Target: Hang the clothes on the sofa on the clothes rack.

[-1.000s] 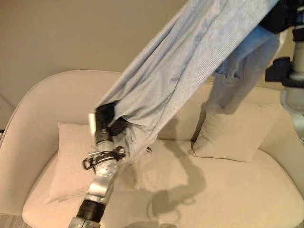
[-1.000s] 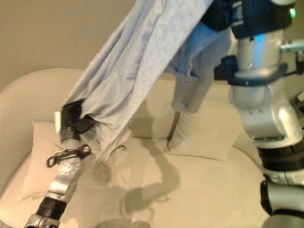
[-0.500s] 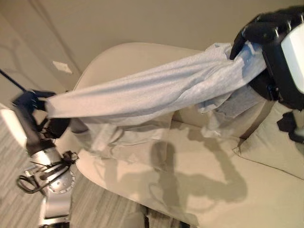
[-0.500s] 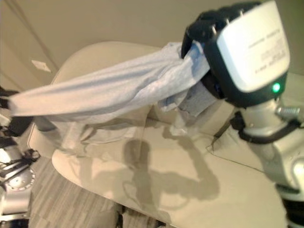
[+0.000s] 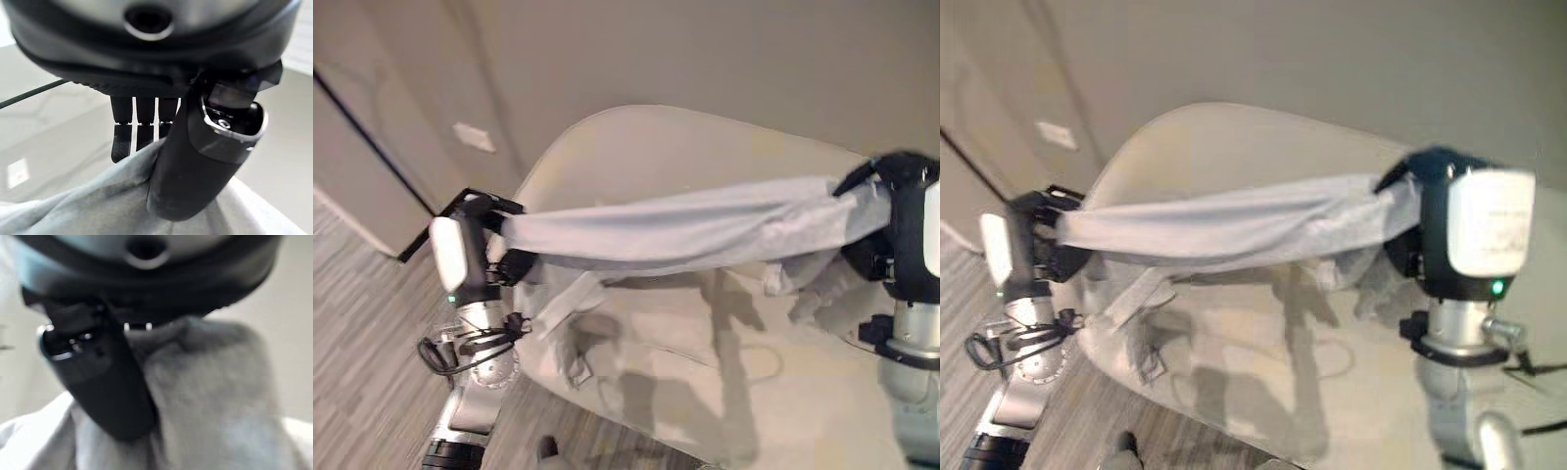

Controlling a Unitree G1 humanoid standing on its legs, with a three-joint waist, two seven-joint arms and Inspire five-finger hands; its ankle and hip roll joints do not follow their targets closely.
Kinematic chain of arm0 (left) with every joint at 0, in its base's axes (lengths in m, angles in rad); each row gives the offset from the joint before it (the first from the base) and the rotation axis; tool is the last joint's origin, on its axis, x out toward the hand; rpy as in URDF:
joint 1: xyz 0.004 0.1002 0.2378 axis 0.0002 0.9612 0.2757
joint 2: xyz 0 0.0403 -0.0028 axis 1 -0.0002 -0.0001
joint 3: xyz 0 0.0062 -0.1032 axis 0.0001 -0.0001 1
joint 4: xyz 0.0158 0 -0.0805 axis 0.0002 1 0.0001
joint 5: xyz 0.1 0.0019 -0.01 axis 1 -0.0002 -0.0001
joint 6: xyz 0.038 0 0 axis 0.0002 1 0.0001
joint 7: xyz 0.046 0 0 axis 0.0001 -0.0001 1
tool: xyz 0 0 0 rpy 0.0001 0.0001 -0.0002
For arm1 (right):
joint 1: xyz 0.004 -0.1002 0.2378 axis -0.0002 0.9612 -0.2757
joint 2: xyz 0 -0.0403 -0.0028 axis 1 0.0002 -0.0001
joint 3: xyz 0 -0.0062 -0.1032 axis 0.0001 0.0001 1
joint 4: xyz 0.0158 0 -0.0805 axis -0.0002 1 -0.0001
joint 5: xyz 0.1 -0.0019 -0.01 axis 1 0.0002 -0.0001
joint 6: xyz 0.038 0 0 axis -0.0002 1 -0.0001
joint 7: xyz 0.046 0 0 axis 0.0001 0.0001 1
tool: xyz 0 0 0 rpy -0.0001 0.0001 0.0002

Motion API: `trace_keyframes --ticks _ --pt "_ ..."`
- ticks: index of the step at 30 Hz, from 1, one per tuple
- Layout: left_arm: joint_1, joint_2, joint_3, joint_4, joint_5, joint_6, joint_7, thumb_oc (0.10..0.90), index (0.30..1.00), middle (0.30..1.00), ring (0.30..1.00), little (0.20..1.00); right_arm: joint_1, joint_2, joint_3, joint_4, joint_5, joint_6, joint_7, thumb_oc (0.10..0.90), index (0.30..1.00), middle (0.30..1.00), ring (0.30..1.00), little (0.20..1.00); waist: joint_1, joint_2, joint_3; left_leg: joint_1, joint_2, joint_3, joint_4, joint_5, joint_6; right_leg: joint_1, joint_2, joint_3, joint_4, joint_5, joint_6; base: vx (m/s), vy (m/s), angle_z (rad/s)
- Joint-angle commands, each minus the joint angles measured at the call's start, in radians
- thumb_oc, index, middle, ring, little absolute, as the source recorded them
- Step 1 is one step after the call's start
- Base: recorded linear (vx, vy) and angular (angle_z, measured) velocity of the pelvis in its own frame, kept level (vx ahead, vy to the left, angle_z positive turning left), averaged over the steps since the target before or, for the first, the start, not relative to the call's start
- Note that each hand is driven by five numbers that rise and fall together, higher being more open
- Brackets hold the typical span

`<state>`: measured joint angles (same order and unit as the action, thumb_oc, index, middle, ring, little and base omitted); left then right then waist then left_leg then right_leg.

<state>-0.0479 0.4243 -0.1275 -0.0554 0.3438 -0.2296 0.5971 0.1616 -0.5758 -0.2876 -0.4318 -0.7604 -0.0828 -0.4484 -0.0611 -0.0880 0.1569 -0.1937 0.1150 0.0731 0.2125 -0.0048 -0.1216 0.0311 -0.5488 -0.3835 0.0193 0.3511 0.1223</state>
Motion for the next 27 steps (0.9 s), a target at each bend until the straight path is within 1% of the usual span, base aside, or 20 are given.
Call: trace_keyframes --ticks 1,2,3,4,5,7,8,9,10,11,15,18,19,20,22,23,24,25,26,27 --pt "-0.077 0.053 0.097 -0.161 0.066 -0.075 0.034 0.400 0.300 0.300 0.300 0.300 -0.127 -0.105 -0.026 -0.014 -0.040 0.038 -0.119 0.400 0.300 0.300 0.300 0.300 -0.023 0.022 -0.072 0.225 0.041 0.020 -0.234 -0.074 0.017 -0.088 0.055 0.169 -0.050 -0.007 0.133 -0.07 0.515 0.90" --pt "-0.070 0.046 0.089 -0.165 0.067 -0.073 0.025 0.400 0.300 0.300 0.300 0.300 -0.123 -0.105 -0.029 -0.008 -0.045 0.041 -0.121 0.400 0.300 0.300 0.300 0.300 -0.026 0.020 -0.067 0.228 0.011 0.028 -0.246 -0.062 0.038 -0.103 0.104 0.194 -0.017 -0.069 0.117 -0.08 0.502 0.62" --pt "-0.060 0.038 0.081 -0.174 0.058 -0.075 0.008 0.400 0.300 0.300 0.300 0.300 -0.120 -0.101 -0.042 -0.015 -0.043 0.040 -0.124 0.400 0.300 0.300 0.300 0.300 -0.023 0.027 -0.063 0.227 -0.004 0.037 -0.262 -0.042 0.055 -0.122 0.163 0.191 0.038 -0.153 0.085 -0.10 0.615 0.39" --pt "-0.047 0.035 0.061 -0.174 0.054 -0.078 -0.019 0.400 0.300 0.300 0.300 0.300 -0.118 -0.093 -0.060 -0.024 -0.029 0.024 -0.128 0.400 0.300 0.300 0.300 0.300 -0.020 0.039 -0.060 0.224 -0.036 0.049 -0.286 -0.019 0.079 -0.124 0.290 0.152 0.128 -0.287 0.037 -0.09 0.632 0.08" --pt "-0.038 0.043 0.052 -0.172 0.070 -0.070 -0.035 0.400 0.300 0.300 0.300 0.300 -0.107 -0.096 -0.065 -0.013 -0.011 0.010 -0.129 0.400 0.300 0.300 0.300 0.300 -0.021 0.037 -0.059 0.219 -0.067 0.052 -0.294 -0.001 0.091 -0.124 0.400 0.131 0.203 -0.377 -0.007 -0.10 0.547 0.12" --pt "-0.033 0.043 0.048 -0.173 0.085 -0.062 -0.053 0.400 0.300 0.300 0.300 0.300 -0.102 -0.098 -0.065 -0.001 -0.008 0.003 -0.132 0.400 0.300 0.300 0.300 0.300 -0.033 0.022 -0.059 0.222 -0.096 0.050 -0.296 0.005 0.100 -0.145 0.506 0.168 0.280 -0.427 -0.031 -0.06 0.260 0.14" --pt "-0.030 0.033 0.051 -0.170 0.079 -0.060 -0.059 0.400 0.300 0.300 0.300 0.300 -0.100 -0.101 -0.067 0.000 -0.009 0.001 -0.135 0.400 0.300 0.300 0.300 0.300 -0.036 0.014 -0.061 0.225 -0.109 0.055 -0.297 0.005 0.105 -0.155 0.532 0.191 0.299 -0.432 -0.037 0.03 0.134 0.09" --pt "-0.032 -0.004 0.039 -0.153 0.051 -0.063 -0.069 0.400 0.300 0.300 0.300 0.300 -0.111 -0.105 -0.058 0.001 -0.004 0.000 -0.143 0.400 0.300 0.300 0.300 0.300 -0.040 -0.011 -0.071 0.229 -0.141 0.047 -0.291 -0.024 0.111 -0.138 0.555 0.243 0.252 -0.443 -0.056 0.03 0.055 -0.19" --pt "-0.026 -0.019 0.036 -0.152 0.047 -0.064 -0.081 0.400 0.300 0.300 0.300 0.300 -0.095 -0.098 -0.064 -0.005 -0.005 0.000 -0.136 0.400 0.300 0.300 0.300 0.300 -0.044 -0.021 -0.079 0.229 -0.157 0.042 -0.282 -0.031 0.116 -0.113 0.556 0.270 0.189 -0.431 -0.070 0.08 0.005 -0.23" --pt "-0.019 -0.029 0.034 -0.147 0.035 -0.070 -0.089 0.400 0.300 0.300 0.300 0.300 -0.095 -0.094 -0.068 -0.008 0.000 -0.001 -0.136 0.400 0.300 0.300 0.300 0.300 -0.047 -0.026 -0.083 0.222 -0.160 0.041 -0.259 -0.038 0.113 -0.098 0.562 0.294 0.148 -0.415 -0.066 0.04 -0.024 -0.11" --pt "0.018 -0.038 0.026 -0.177 -0.009 -0.088 -0.128 0.400 0.300 0.300 0.300 0.300 -0.098 -0.104 -0.075 -0.017 0.021 -0.011 -0.123 0.400 0.300 0.300 0.300 0.300 -0.038 -0.034 -0.081 0.156 -0.161 0.070 -0.083 -0.092 0.094 -0.023 0.529 0.302 0.013 -0.370 -0.064 0.02 0.000 0.01" --pt "0.029 -0.031 0.029 -0.171 0.000 -0.087 -0.127 0.400 0.300 0.300 0.300 0.300 -0.091 -0.112 -0.062 -0.011 0.023 -0.014 -0.109 0.400 0.300 0.300 0.300 0.300 -0.037 -0.039 -0.073 0.080 -0.096 0.105 0.032 -0.099 0.069 0.012 0.496 0.299 -0.031 -0.359 -0.053 -0.03 0.051 -0.01" --pt "0.029 -0.032 0.030 -0.171 0.000 -0.087 -0.127 0.400 0.300 0.300 0.300 0.300 -0.091 -0.111 -0.061 -0.012 0.023 -0.014 -0.108 0.400 0.300 0.300 0.300 0.300 -0.037 -0.039 -0.074 0.077 -0.094 0.107 0.038 -0.101 0.067 0.012 0.498 0.300 -0.032 -0.358 -0.054 0.01 0.115 0.05" --pt "0.035 -0.033 0.040 -0.172 -0.014 -0.082 -0.119 0.400 0.300 0.300 0.300 0.300 -0.092 -0.107 -0.044 -0.028 0.031 -0.025 -0.099 0.400 0.300 0.300 0.300 0.300 -0.036 -0.032 -0.082 0.082 -0.045 0.113 0.011 -0.091 0.070 0.009 0.485 0.300 -0.038 -0.358 -0.042 0.02 0.084 0.12" --pt "0.040 -0.029 0.044 -0.170 -0.011 -0.081 -0.111 0.400 0.300 0.300 0.300 0.300 -0.097 -0.109 -0.028 -0.030 0.041 -0.033 -0.093 0.400 0.300 0.300 0.300 0.300 -0.028 -0.032 -0.090 0.092 -0.026 0.101 -0.023 -0.071 0.066 0.004 0.477 0.309 -0.039 -0.356 -0.037 0.08 0.210 0.05" --pt "0.030 -0.007 0.037 -0.159 0.032 -0.077 -0.088 0.400 0.300 0.300 0.300 0.300 -0.098 -0.125 0.004 -0.031 0.061 -0.051 -0.084 0.400 0.300 0.300 0.300 0.300 -0.024 -0.019 -0.099 0.114 0.066 0.041 -0.112 0.005 0.042 -0.001 0.446 0.324 -0.039 -0.372 -0.021 0.12 0.272 -0.18" --pt "0.030 -0.008 0.036 -0.157 0.034 -0.077 -0.085 0.400 0.300 0.300 0.300 0.300 -0.098 -0.125 0.005 -0.030 0.061 -0.051 -0.084 0.400 0.300 0.300 0.300 0.300 -0.026 -0.017 -0.100 0.119 0.068 0.040 -0.124 0.013 0.039 -0.002 0.449 0.323 -0.037 -0.373 -0.022 0.14 0.314 -0.27" --pt "0.032 0.000 0.034 -0.156 0.050 -0.076 -0.077 0.400 0.300 0.300 0.300 0.300 -0.095 -0.131 0.008 -0.031 0.063 -0.052 -0.083 0.400 0.300 0.300 0.300 0.300 -0.027 -0.012 -0.101 0.126 0.103 0.027 -0.154 0.041 0.026 -0.002 0.439 0.329 -0.032 -0.381 -0.017 0.08 0.184 -0.29" --pt "0.032 0.007 0.031 -0.155 0.059 -0.076 -0.068 0.400 0.300 0.300 0.300 0.300 -0.092 -0.135 0.013 -0.031 0.065 -0.053 -0.086 0.400 0.300 0.300 0.300 0.300 -0.027 -0.009 -0.099 0.130 0.142 0.018 -0.175 0.069 0.011 -0.002 0.426 0.337 -0.026 -0.387 -0.010 0.16 0.482 -0.20" --pt "0.029 0.013 0.024 -0.152 0.065 -0.075 -0.056 0.400 0.300 0.300 0.300 0.300 -0.089 -0.139 0.023 -0.029 0.068 -0.052 -0.095 0.400 0.300 0.300 0.300 0.300 -0.027 0.001 -0.090 0.130 0.218 0.001 -0.199 0.123 -0.016 -0.003 0.390 0.351 -0.018 -0.398 0.009 0.12 0.525 -0.17"
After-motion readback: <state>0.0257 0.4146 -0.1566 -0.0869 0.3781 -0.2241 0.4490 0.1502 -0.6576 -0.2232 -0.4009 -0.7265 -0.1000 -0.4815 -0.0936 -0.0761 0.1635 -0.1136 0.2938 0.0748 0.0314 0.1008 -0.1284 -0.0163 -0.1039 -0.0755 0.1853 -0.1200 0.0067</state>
